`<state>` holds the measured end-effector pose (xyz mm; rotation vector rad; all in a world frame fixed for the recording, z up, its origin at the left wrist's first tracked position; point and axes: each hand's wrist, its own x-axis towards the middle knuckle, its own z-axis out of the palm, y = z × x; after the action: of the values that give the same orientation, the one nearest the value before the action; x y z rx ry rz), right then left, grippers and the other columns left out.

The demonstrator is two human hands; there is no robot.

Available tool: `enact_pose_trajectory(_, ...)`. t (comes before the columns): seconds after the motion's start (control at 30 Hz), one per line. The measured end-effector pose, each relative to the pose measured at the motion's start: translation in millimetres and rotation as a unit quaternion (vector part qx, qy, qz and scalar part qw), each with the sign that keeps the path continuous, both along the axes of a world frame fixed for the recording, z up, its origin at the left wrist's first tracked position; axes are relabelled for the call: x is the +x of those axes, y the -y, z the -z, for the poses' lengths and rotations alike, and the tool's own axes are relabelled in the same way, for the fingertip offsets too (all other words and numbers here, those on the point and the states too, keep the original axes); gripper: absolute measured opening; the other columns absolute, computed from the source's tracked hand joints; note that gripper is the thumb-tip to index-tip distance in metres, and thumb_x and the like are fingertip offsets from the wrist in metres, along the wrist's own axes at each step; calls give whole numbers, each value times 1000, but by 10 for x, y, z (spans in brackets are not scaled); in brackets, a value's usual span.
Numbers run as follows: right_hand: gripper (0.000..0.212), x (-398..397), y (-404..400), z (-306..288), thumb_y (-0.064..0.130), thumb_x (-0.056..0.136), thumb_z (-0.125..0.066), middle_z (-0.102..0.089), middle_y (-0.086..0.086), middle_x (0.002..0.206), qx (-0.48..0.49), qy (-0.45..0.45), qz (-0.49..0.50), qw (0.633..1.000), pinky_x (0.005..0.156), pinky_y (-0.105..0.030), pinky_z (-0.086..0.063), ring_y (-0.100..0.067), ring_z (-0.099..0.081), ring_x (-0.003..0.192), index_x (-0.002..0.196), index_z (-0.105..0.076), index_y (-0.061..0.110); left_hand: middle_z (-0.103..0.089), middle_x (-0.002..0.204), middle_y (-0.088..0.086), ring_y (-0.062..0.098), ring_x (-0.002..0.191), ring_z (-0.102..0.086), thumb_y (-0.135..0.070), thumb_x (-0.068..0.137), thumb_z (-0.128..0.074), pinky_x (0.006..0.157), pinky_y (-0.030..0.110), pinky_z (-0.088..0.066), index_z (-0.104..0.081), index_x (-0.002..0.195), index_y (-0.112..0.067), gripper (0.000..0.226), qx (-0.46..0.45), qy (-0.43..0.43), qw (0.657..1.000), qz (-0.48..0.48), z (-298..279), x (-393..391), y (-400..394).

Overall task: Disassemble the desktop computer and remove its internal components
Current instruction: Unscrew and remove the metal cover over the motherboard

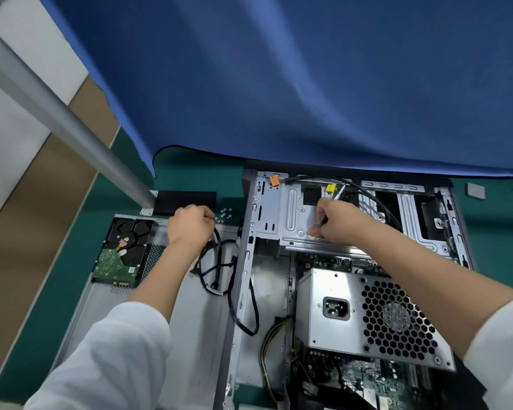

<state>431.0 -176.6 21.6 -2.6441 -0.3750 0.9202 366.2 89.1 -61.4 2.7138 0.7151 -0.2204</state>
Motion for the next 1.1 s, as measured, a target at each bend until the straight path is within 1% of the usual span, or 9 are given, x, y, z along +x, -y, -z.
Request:
enact_pose_trajectory(0.27, 32, -1, 67, 19, 32, 81, -73, -54, 2, 89, 31, 35, -7, 999, 67, -25, -36, -18, -49, 86, 91, -47, 17, -68, 104, -5, 9, 85, -59, -18, 91, -56, 72, 20, -43, -72, 99, -23, 18, -112, 90, 990, 11, -489, -435, 220)
enact_pose_trajectory(0.43, 34, -223, 291, -155, 36, 89, -61, -44, 5, 66, 134, 75, -26, 988, 52, -26, -30, -13, -39, 60, 71, -36, 23, -61, 90, -14, -1, 74, -54, -20, 89, -61, 71, 10, -42, -71, 95, -30, 15, -171, 167, 969, 62, -944, -594, 773)
enact_pose_trajectory(0.53, 32, -469, 552, -365, 55, 87, -53, -46, 8, 60, 229, 93, -4, 969, 52, -23, -35, -7, -40, 54, 73, -38, 30, -60, 92, -17, -3, 83, -55, -20, 92, -57, 80, 12, -41, -70, 101, -27, 17, -183, 208, 953, 122, -1144, -692, 1195)
enact_pose_trajectory(0.63, 37, -736, 845, -552, 71, 79, -39, -59, 3, 64, 331, 104, 64, 935, 58, -24, -43, -5, -52, 55, 79, -46, 35, -59, 108, -10, 8, 106, -48, -31, 95, -50, 93, 21, -34, -64, 114, -24, 25, -109, 205, 948, 218, -1204, -778, 1628)
enact_pose_trajectory(0.73, 36, -945, 1120, -624, 62, 86, -36, -57, 0, 57, 422, 110, 143, 889, 61, -38, -44, -17, -55, 57, 86, -56, 32, -55, 118, -5, 16, 116, -44, -40, 96, -45, 102, 32, -31, -58, 124, -23, 35, -56, 182, 937, 292, -1167, -858, 2071)
enact_pose_trajectory(0.83, 42, -1103, 1337, -636, 56, 91, -32, -55, 2, 58, 434, 119, 168, 877, 58, -26, -42, -16, -53, 58, 96, -62, 28, -55, 122, -4, 19, 120, -45, -43, 97, -38, 112, 41, -22, -51, 130, -23, 40, 2, 160, 929, 333, -1081, -939, 2437)
enact_pose_trajectory(0.93, 35, -1212, 1483, -596, 49, 92, -41, -58, 3, 63, 441, 106, 196, 869, 59, -18, -41, -13, -54, 59, 99, -62, 23, -57, 119, -5, 19, 114, -50, -46, 96, -27, 106, 42, -27, -47, 132, -26, 45, 43, 154, 928, 335, -1040, -941, 2540)
enact_pose_trajectory(1.03, 10, -1316, 1589, -532, 25, 93, -54, -64, 0, 66, 456, 81, 222, 858, 59, -19, -44, -16, -57, 59, 96, -55, 15, -58, 117, -6, 18, 109, -51, -48, 95, -20, 100, 39, -32, -46, 134, -29, 50, 46, 156, 926, 341, -1043, -915, 2500)
enact_pose_trajectory(1.1, 8, -1401, 1629, -523, 18, 92, -57, -68, -4, 70, 470, 65, 224, 851, 66, -25, -51, -19, -63, 65, 97, -54, 12, -57, 117, -7, 17, 109, -50, -49, 95, -19, 100, 39, -32, -44, 135, -29, 52, 53, 155, 922, 351, -1044, -924, 2479)
